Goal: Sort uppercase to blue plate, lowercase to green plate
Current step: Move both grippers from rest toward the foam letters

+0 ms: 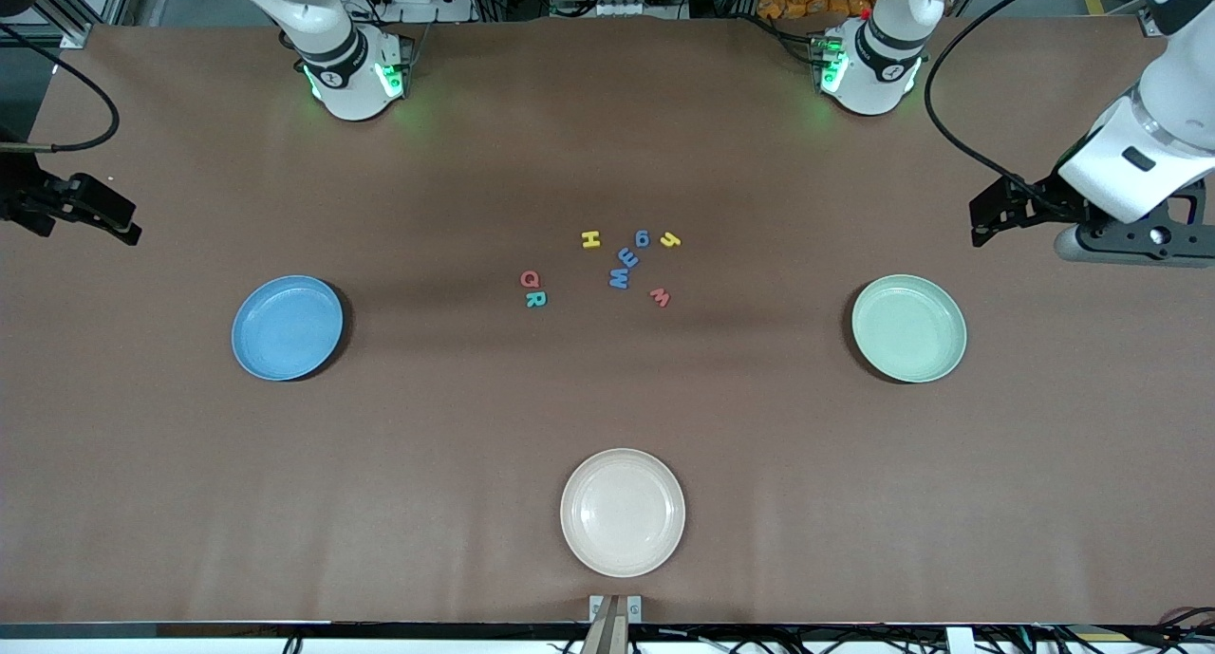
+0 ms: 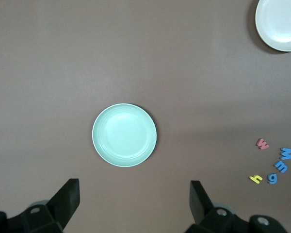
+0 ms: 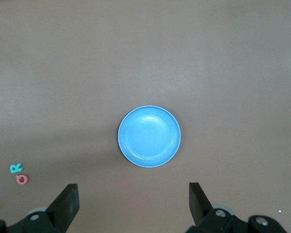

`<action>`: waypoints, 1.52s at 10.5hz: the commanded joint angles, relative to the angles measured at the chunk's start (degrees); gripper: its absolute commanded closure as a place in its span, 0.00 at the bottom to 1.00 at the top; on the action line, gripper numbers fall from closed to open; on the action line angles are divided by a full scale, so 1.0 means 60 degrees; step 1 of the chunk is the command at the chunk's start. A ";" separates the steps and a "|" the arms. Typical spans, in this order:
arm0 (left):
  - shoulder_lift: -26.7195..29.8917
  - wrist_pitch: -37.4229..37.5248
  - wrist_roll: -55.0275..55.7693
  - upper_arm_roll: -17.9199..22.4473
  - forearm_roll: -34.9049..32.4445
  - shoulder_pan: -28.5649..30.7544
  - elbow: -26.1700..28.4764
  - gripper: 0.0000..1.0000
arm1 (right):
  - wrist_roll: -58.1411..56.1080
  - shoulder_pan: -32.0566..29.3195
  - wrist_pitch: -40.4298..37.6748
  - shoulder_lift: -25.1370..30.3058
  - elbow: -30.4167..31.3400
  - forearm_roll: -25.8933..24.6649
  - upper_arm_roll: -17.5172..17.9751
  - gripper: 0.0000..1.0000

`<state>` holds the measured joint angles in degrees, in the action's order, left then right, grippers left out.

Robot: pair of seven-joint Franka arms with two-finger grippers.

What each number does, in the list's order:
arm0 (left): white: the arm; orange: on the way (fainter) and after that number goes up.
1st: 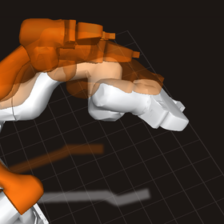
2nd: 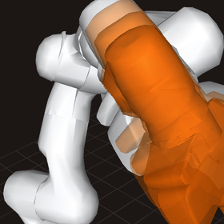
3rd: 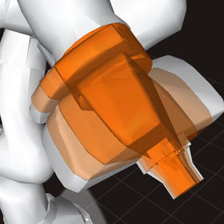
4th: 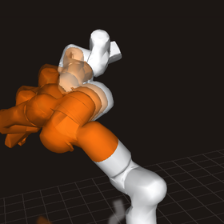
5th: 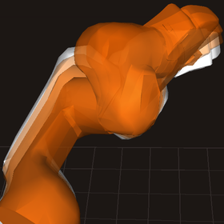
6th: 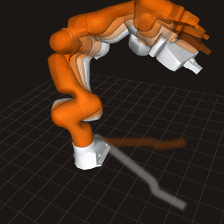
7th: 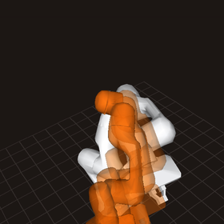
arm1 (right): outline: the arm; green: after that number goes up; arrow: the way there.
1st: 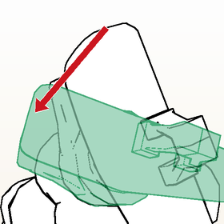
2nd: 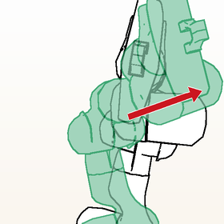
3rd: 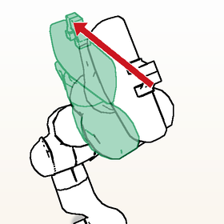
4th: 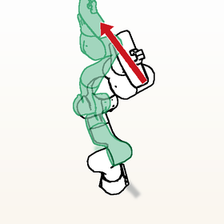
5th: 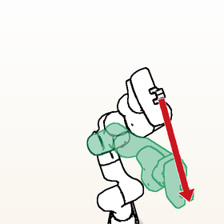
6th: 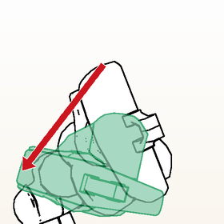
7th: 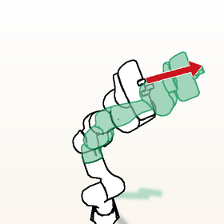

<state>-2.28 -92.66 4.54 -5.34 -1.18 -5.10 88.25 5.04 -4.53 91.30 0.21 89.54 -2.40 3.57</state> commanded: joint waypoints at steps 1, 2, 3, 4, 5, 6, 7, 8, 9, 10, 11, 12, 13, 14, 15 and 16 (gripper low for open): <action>0.0145 0.0062 -0.0127 -0.0222 -0.0243 0.0118 0.0057 0.00 | 0.0068 -0.0035 0.0076 0.0244 0.0267 0.0340 -0.0023 0.00; 0.0116 0.0047 -0.0127 -0.0252 -0.0228 0.0132 0.0057 0.00 | 0.0068 -0.0035 0.0061 0.0244 0.0268 0.0328 -0.0023 0.00; 0.0073 0.0047 -0.0156 -0.0267 -0.0214 0.0132 0.0072 0.00 | 0.0068 -0.0035 0.0076 0.0244 0.0268 0.0327 -0.0038 0.00; 0.0029 0.0047 -0.0171 -0.0281 -0.0112 0.0118 0.0159 0.00 | 0.0053 -0.0021 0.0047 0.0273 0.0282 0.0327 -0.0023 0.00; -0.0233 0.0047 -0.0171 -0.0586 0.0048 0.0132 0.0218 0.00 | 0.0068 -0.0006 0.0076 0.0389 0.0427 0.0327 -0.0023 0.00; -0.0482 -0.0054 0.0003 -0.1082 0.0079 0.0089 0.0349 0.00 | 0.0068 -0.0006 0.0119 0.0449 0.0501 0.0327 -0.0009 0.00; -0.0731 -0.0389 0.0048 -0.1609 0.0079 0.0030 0.0597 0.00 | 0.0068 0.0008 0.0062 0.0478 0.0488 0.0327 0.0035 0.00; -0.0806 -0.1146 0.0223 -0.2136 0.0094 0.0015 0.1165 0.00 | 0.0082 0.0009 -0.0026 0.0609 0.0458 0.0342 0.0108 0.00; -0.0923 -0.1981 0.0558 -0.2577 0.0152 -0.0014 0.1707 0.00 | 0.0184 0.0139 -0.0070 0.0813 0.0429 0.0429 0.0399 0.00; -0.1185 -0.2598 0.1098 -0.2944 0.0196 -0.0072 0.2075 0.00 | 0.0910 0.0213 -0.0201 0.0815 0.0371 0.0459 0.0706 0.00; -0.1536 -0.3010 0.1916 -0.3078 0.0196 -0.0203 0.2253 0.00 | 0.1584 0.0330 -0.0246 0.0772 0.0385 0.0764 0.0927 0.00; -0.1887 -0.3217 0.2823 -0.3137 0.0182 -0.0422 0.2298 0.00 | 0.2200 0.0563 -0.0130 0.0670 0.0457 0.0796 0.1117 0.00; -0.2224 -0.3292 0.3862 -0.3138 0.0153 -0.0743 0.2298 0.00 | 0.2757 0.0971 -0.0013 0.0437 0.0458 0.0796 0.1134 0.00; -0.2561 -0.3394 0.5177 -0.3080 0.0080 -0.1283 0.2298 0.00 | 0.3198 0.1352 0.0090 0.0101 0.0458 0.0796 0.1134 0.00; -0.2942 -0.3642 0.6713 -0.3036 0.0050 -0.1637 0.2298 0.00 | 0.3376 0.1632 0.0352 -0.0395 0.0487 0.0811 0.1134 0.00; -0.3351 -0.4036 0.8179 -0.3035 -0.0168 -0.1945 0.2298 0.00 | 0.3480 0.1881 0.0659 -0.0966 0.0531 0.0811 0.1134 0.00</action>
<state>-19.42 -114.36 42.82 -23.91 -0.91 -14.24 102.48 24.21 5.16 93.13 -0.46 93.20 1.79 10.66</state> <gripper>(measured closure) 0.000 0.000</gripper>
